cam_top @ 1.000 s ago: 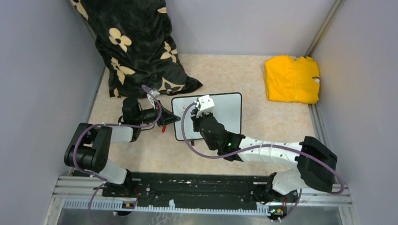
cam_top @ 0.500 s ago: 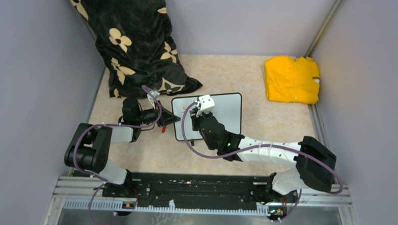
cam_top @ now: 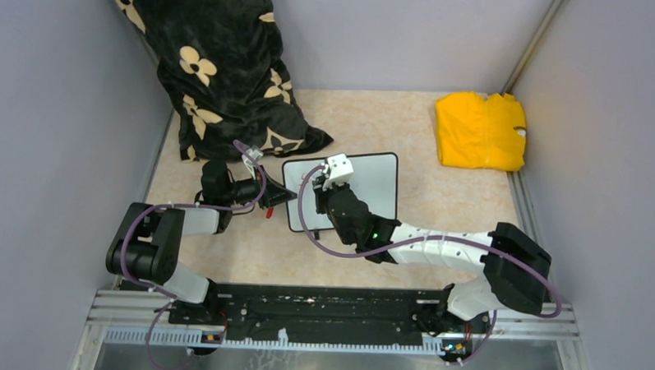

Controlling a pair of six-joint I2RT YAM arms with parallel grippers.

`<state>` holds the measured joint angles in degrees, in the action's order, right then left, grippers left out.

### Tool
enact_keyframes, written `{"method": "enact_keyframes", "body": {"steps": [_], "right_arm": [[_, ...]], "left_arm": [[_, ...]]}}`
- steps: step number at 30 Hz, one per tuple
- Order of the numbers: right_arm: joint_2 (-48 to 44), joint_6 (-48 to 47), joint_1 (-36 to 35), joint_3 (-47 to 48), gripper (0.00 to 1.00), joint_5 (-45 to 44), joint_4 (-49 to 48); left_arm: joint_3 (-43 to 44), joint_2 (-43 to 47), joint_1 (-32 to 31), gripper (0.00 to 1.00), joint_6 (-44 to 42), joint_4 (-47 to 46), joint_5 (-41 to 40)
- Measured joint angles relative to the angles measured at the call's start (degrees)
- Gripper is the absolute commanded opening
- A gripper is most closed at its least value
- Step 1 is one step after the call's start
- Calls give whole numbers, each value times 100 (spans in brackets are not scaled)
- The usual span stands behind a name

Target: Write a sentence on the whiteboard

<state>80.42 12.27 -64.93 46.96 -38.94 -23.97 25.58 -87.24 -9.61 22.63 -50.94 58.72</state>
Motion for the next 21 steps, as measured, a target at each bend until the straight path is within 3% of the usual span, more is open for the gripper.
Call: {"method": "enact_keyframes", "body": {"steps": [21], "right_arm": [[-11,157,9,-85,0,166,186]], "left_arm": [[2,0,0,3,-24,44,-15]]}}
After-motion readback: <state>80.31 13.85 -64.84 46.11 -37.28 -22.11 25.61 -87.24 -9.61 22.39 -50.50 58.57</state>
